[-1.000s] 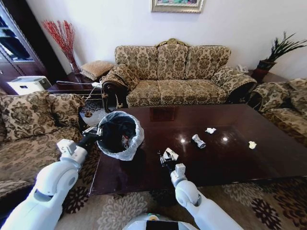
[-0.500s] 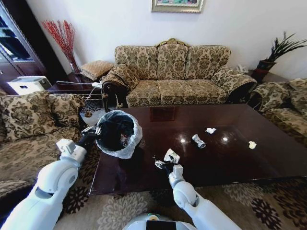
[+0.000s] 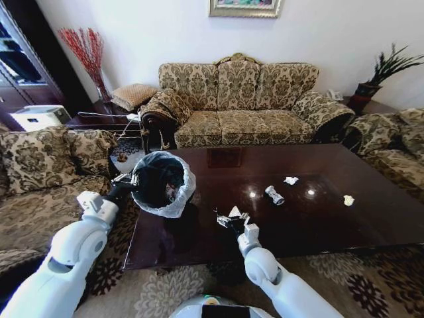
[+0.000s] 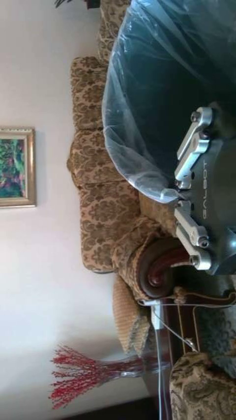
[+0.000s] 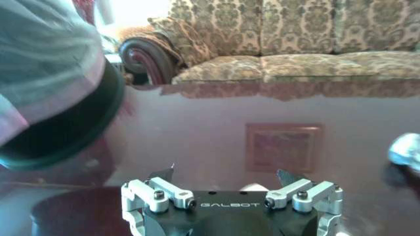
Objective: Move to the front of the table and place the trash on the table into the trash bin.
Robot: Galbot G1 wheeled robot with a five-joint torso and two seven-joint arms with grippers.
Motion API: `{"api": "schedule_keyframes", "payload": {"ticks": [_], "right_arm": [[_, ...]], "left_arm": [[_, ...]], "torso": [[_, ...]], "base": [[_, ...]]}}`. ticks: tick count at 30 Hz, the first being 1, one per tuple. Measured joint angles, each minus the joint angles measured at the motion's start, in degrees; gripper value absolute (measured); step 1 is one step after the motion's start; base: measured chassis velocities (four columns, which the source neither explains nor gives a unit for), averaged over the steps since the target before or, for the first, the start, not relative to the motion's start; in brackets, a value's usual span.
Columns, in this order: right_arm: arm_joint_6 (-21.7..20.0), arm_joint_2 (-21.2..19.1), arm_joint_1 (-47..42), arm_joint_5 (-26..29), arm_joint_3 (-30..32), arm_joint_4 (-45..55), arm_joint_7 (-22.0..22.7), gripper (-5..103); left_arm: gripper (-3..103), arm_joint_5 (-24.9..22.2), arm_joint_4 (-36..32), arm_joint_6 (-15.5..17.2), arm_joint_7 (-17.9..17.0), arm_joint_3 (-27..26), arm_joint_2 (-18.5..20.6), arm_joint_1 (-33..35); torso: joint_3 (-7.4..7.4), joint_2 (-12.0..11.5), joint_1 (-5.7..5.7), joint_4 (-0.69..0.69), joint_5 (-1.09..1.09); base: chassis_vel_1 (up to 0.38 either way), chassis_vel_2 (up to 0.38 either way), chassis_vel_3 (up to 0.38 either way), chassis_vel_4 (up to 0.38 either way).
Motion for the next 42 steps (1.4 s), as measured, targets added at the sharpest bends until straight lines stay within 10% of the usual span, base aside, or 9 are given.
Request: {"api": "schedule_keyframes", "payload": {"ticks": [27, 42], "right_arm": [[-0.3, 3.48, -4.23, 6.11, 4.6, -2.39, 5.94, 82], [-0.38, 5.32, -2.89, 7.46, 4.09, -5.02, 4.72, 30]], "left_arm": [[1, -0.27, 1.88, -1.27, 0.86, -0.6, 1.62, 0.75], [1, -0.37, 2.65, -1.67, 1.02, -0.46, 2.02, 0.05]], "torso": [[0.0, 0.0, 0.0, 0.01, -0.01], [-0.01, 0.0, 0.0, -0.01, -0.01]], "base": [[0.0, 0.0, 0.0, 0.0], [0.0, 0.0, 0.0, 0.0]]}}
